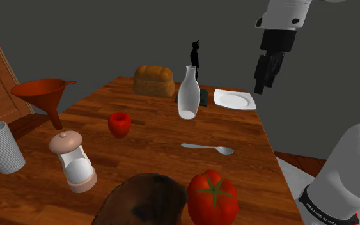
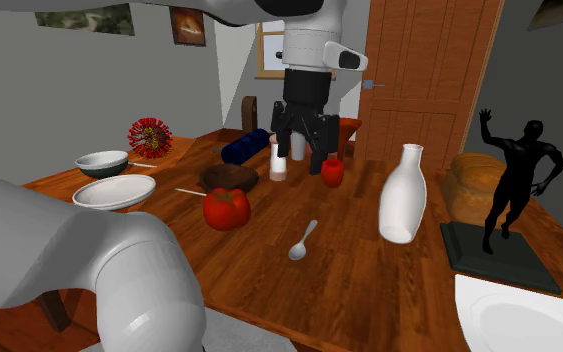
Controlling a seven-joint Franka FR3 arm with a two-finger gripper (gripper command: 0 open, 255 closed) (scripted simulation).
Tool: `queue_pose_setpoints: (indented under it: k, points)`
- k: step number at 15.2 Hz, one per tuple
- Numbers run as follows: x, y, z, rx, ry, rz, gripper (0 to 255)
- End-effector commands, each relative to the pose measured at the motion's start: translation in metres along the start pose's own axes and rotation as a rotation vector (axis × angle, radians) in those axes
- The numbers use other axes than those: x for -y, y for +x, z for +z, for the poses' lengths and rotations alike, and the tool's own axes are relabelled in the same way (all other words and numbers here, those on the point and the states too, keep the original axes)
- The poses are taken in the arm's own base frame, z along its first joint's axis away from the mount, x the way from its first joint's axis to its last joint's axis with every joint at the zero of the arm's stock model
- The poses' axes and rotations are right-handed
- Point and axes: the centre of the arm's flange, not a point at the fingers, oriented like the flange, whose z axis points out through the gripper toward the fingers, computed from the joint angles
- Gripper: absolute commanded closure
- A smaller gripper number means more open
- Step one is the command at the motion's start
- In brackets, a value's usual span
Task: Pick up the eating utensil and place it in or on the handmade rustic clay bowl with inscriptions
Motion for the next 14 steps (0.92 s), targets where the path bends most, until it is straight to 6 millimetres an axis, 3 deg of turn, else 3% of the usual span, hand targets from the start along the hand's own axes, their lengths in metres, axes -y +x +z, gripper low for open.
queue_pose_setpoints:
  k: [1, 14]
  points:
    - [0.0, 0.0, 0.0, 0.0, 0.0, 0.0, 0]
    - [0.032, 0.056, 0.147, -0.169, 0.062, -0.24, 0]
